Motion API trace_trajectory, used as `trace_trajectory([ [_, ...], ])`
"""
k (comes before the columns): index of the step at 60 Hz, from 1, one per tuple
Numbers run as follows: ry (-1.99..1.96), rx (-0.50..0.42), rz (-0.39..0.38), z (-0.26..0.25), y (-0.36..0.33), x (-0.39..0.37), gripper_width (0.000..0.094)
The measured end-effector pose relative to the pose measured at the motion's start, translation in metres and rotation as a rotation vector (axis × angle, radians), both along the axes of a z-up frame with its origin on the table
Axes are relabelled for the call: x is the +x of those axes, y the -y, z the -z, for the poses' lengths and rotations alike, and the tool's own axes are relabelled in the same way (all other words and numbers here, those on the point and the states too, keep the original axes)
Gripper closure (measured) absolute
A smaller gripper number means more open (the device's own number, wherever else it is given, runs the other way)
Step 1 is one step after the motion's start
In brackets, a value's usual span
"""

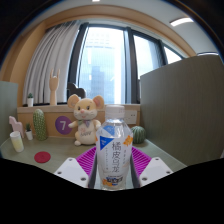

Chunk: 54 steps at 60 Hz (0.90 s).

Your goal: Pour water

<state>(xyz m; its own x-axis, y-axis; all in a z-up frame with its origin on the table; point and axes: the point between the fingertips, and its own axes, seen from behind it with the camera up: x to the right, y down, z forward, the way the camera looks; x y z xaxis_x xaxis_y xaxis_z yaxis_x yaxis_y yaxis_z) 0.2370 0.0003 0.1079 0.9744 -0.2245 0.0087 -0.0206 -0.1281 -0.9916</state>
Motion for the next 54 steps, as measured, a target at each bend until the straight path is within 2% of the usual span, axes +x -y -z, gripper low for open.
trace_trajectory([
  [11,0.036,-0.004,0.006,-0.001,0.0,0.0,0.062],
  [28,0.204,-0.042,0.014,-0.008,-0.016,-0.021,0.0621],
  [43,0.7,-0.048,-0.108,-0.063,-0.073,-0.147,0.0623],
  [54,1.097,-0.053,-0.209,-0.075,-0.109,-0.249,0.0623],
])
